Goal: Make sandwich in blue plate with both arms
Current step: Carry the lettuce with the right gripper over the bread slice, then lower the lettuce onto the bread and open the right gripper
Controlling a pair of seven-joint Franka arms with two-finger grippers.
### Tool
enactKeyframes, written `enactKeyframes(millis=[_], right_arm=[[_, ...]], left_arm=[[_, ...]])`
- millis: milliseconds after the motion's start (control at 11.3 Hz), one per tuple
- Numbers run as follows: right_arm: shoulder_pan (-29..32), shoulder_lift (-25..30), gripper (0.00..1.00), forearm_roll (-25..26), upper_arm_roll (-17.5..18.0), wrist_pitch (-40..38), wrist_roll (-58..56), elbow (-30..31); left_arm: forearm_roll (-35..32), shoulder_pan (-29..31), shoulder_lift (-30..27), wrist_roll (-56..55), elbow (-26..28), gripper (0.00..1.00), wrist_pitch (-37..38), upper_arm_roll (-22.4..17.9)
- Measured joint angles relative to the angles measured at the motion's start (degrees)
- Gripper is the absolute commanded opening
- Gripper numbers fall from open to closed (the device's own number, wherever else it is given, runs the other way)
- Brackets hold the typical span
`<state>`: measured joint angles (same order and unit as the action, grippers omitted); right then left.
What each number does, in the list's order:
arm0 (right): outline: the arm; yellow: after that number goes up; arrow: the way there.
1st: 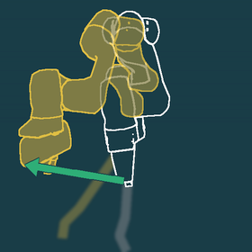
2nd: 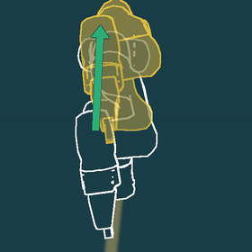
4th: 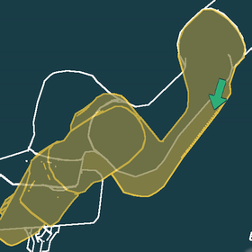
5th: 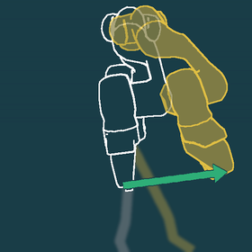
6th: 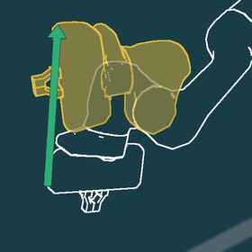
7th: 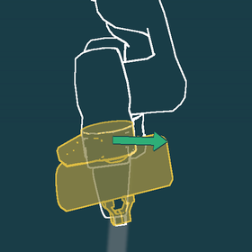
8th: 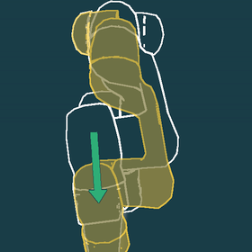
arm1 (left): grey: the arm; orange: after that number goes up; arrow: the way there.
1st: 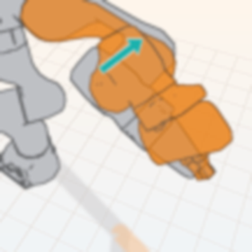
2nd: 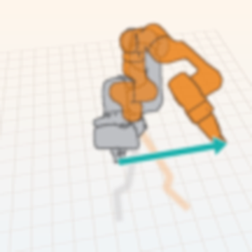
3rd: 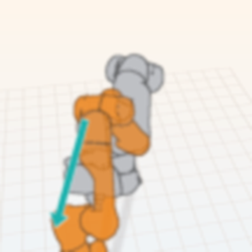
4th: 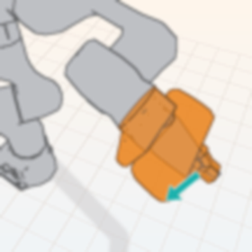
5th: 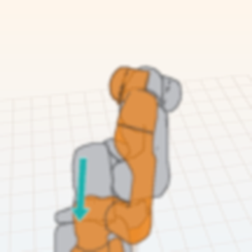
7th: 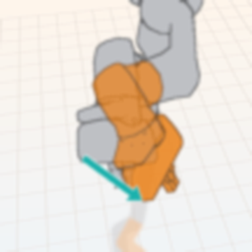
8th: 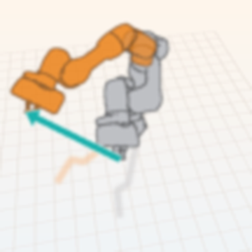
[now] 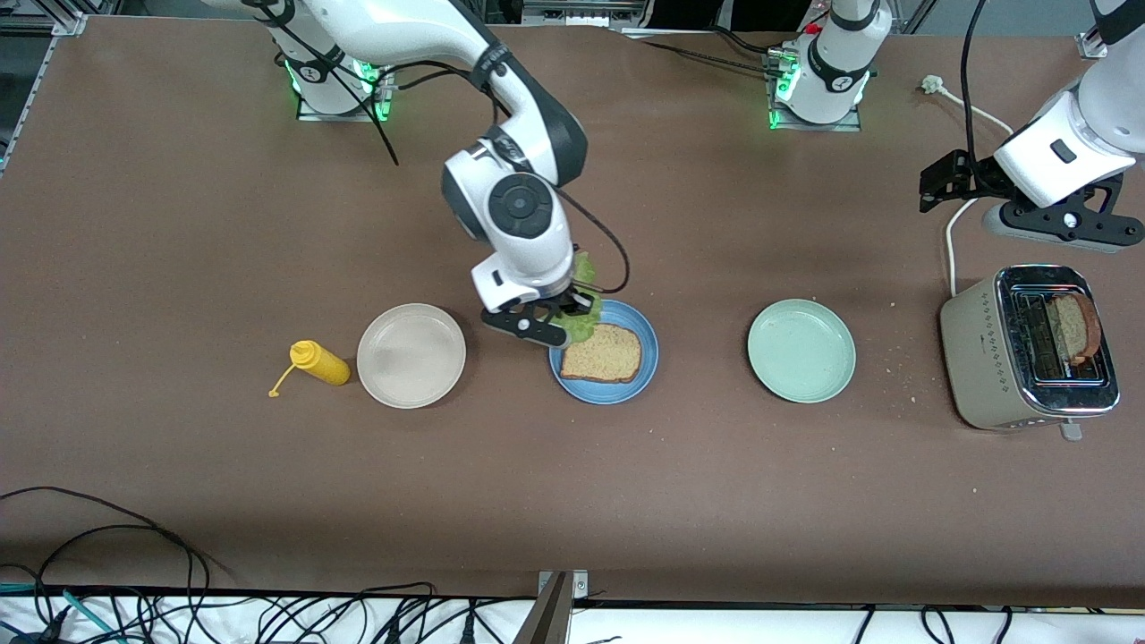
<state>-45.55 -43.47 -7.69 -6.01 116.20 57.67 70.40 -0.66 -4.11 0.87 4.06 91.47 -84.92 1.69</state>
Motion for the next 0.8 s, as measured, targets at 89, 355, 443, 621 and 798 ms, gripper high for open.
enactKeyframes(millis=[89, 355, 443, 621, 798], right_arm=[[-1.14, -1.92, 0.0, 0.0, -0.1, 1.92, 3.45, -1.25], [-2.87, -6.77, 0.0, 0.0, -0.24, 8.34, 9.74, -4.05], [-3.03, -7.85, 0.0, 0.0, -0.25, 10.0, 10.47, -4.43], [-3.14, -9.6, 0.0, 0.0, -0.27, 12.0, 11.13, -4.61], [-3.18, -11.2, 0.0, 0.0, -0.3, 13.43, 11.16, -4.67]], left_arm=[[0.0, 0.01, 0.0, 0.0, 0.0, 1.0, 0.01, 0.0], [0.0, 0.01, 0.0, 0.0, 0.0, 1.0, 0.03, 0.01], [0.0, 0.01, 0.0, 0.0, 0.0, 1.0, 0.03, 0.08], [0.0, 0.01, 0.0, 0.0, 0.0, 1.0, 0.05, 0.32], [0.0, 0.01, 0.0, 0.0, 0.0, 1.0, 0.2, 0.33]])
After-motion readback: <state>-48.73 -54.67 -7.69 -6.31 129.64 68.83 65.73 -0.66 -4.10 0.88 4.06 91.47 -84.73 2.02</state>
